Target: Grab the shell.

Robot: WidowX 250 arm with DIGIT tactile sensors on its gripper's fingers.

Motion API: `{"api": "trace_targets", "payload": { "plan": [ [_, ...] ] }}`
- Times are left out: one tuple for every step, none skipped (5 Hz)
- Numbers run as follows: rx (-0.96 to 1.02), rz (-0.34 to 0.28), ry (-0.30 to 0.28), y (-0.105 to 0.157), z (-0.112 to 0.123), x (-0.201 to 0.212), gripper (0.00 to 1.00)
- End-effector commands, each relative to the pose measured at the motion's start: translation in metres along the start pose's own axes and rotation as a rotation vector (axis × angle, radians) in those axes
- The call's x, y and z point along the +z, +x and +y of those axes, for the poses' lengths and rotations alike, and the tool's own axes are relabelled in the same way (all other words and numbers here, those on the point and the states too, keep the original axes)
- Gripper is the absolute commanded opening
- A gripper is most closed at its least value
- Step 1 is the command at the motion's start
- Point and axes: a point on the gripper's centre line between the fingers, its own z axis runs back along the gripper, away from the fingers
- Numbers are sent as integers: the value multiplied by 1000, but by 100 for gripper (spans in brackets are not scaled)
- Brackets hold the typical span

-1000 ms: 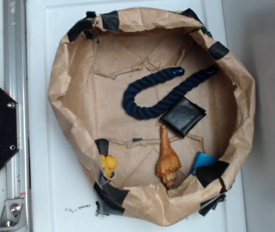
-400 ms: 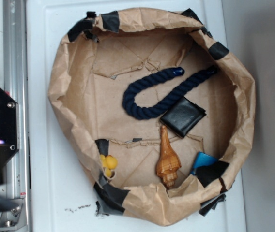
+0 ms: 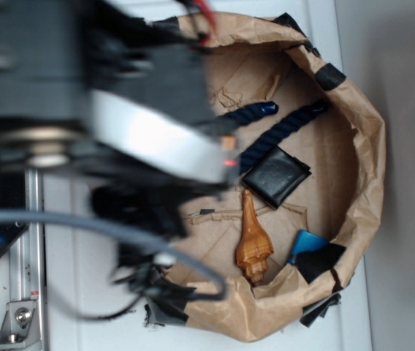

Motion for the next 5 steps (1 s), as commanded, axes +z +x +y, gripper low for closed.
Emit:
{"api": "trace_targets", "payload": {
  "plan": [
    [-303,-90,30,48,14,-68,100],
    [-362,-45,9,46,8,-91,100],
    [-476,-10,9,42,-23,-112,100],
    [-560,-22,14,38,-49,-110,100],
    [-604,-50,21,37,-62,-108,100]
  ]
}}
